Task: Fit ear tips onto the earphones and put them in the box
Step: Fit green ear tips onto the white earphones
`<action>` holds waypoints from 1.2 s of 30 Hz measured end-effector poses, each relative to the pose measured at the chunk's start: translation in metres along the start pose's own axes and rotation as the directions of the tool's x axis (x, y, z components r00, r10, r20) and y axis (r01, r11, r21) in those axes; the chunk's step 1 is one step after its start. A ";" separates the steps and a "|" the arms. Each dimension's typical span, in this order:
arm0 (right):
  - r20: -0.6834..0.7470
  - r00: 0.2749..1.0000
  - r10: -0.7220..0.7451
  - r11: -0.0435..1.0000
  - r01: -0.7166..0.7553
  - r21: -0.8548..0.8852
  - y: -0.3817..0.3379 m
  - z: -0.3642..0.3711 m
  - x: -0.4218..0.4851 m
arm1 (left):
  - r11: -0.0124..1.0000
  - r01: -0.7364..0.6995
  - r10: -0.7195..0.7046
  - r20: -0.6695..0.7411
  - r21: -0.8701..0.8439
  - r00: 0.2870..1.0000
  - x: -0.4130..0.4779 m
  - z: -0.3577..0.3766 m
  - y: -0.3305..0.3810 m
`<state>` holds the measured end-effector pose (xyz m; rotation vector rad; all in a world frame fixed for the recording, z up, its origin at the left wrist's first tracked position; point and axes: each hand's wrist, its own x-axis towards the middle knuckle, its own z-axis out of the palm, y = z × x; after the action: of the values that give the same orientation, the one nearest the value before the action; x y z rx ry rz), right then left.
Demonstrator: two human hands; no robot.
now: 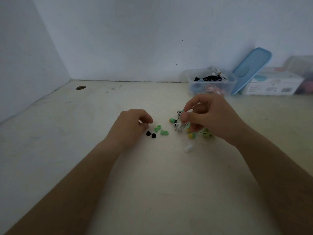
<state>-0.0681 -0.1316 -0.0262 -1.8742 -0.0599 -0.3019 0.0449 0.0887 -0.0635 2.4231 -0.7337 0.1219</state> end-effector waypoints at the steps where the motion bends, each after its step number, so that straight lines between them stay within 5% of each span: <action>1: -0.009 1.000 0.007 1.000 -0.007 0.002 0.000 0.000 0.000 | 1.000 0.004 -0.004 -0.009 -0.019 1.000 0.000 0.001 0.000; 36: -0.039 0.995 0.096 0.995 -0.097 -0.019 0.004 -0.002 0.003 | 0.996 -0.066 0.064 0.037 0.066 0.997 0.005 -0.003 -0.004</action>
<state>-0.0650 -0.1350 -0.0283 -1.8845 0.0599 -0.2728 0.0510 0.0903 -0.0620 2.4711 -0.8376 0.1320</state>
